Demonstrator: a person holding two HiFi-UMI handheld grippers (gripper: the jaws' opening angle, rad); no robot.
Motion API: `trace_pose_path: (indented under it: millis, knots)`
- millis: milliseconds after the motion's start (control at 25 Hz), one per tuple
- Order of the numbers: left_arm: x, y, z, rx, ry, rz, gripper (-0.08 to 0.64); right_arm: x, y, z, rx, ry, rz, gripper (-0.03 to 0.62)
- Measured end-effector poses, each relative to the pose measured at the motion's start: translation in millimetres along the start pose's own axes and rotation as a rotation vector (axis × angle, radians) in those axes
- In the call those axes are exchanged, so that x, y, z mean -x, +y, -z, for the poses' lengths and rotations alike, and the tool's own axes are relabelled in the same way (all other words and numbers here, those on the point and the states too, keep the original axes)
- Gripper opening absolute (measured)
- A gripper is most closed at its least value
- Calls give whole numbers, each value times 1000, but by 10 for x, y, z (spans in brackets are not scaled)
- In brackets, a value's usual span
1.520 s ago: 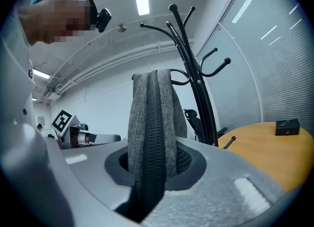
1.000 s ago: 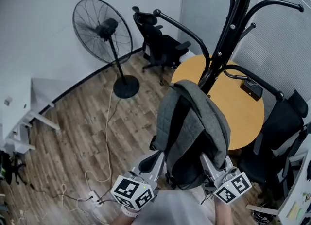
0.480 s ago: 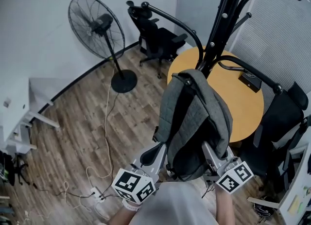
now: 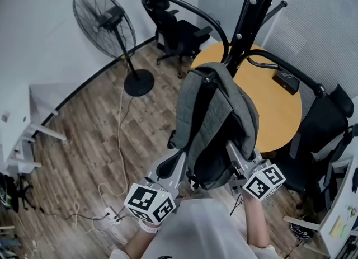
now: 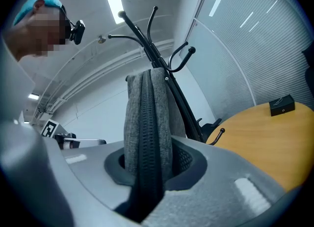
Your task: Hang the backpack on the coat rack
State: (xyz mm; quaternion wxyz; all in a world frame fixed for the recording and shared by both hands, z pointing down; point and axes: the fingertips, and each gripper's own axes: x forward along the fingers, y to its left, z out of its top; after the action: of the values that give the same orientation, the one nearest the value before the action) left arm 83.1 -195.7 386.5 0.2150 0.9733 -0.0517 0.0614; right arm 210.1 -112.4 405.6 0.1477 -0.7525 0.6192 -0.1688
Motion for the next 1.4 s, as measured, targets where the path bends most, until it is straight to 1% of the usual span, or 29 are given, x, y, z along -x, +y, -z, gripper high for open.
trace_pose_path:
  millis: [280,400,520,680,840,920,1000,1080,1400]
  knots:
    - [17,48,33,5,10,-13,18,-110,-254,98,48,-7,51,101]
    - [15,63,67,10,19,-17,18,-129,-359,146,56,5,78,124]
    - [8,48,100,10,30,-16,18,-135,-450,169,56,17,129,162]
    - [50,48,108,13,35,-16,18,-125,-505,181,54,19,197,191]
    - [118,95,119,21,34,-20,18,-91,-584,201,70,49,298,259]
    - [157,121,128,26,35,-19,18,-54,-607,202,90,60,351,277]
    - [194,142,125,31,32,-18,18,-3,-614,169,108,54,397,282]
    - [232,155,124,34,29,-15,18,46,-589,133,120,43,420,290]
    - [416,249,142,43,19,-26,18,121,-276,128,206,24,452,295]
